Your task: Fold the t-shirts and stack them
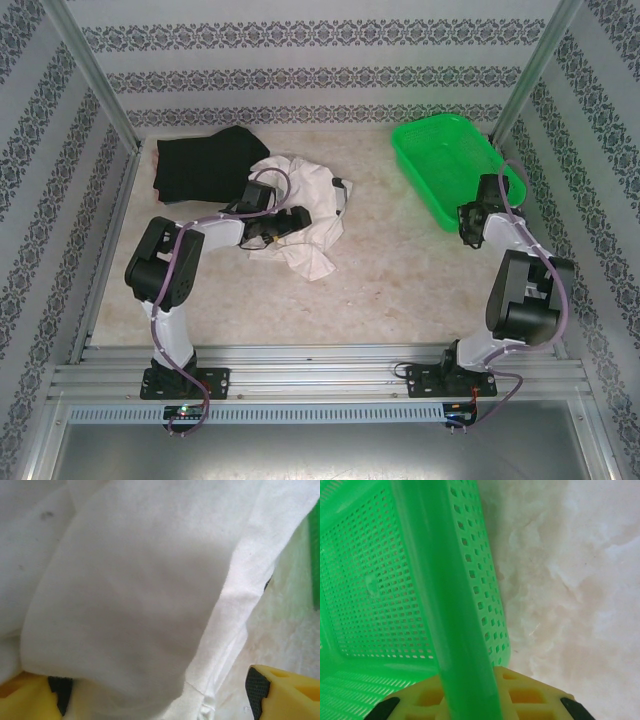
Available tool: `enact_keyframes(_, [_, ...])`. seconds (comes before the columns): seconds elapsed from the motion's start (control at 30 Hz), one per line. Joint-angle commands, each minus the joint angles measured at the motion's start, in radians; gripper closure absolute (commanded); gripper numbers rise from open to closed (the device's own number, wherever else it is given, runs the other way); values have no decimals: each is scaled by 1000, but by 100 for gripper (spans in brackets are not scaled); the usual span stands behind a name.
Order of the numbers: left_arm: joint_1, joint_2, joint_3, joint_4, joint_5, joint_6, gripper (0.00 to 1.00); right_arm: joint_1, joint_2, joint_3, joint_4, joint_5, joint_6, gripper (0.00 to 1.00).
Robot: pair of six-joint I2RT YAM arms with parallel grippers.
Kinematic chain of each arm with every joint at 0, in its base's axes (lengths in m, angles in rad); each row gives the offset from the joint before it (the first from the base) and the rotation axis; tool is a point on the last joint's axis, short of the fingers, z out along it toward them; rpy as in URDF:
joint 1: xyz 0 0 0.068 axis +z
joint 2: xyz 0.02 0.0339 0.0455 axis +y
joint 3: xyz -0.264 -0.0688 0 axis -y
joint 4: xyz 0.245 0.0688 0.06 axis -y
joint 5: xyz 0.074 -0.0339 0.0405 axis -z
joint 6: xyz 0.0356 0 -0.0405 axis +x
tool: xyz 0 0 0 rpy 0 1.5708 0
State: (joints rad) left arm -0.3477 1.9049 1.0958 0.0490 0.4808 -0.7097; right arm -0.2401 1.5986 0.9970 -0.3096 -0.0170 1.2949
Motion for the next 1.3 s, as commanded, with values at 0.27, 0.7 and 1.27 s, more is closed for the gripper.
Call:
enact_keyframes(0.27, [1,-334,129,-510,-64,238,0,64,-128,71,-71,-308,-294,21])
enact_keyframes(0.7, [65,-20,476,-745,-101,394,5,585,-108,115,-228,-403,-695,14])
enact_keyframes(1.27, [64,207,478,-515,35,231,15,905,275,199,-138,-379,-828,32])
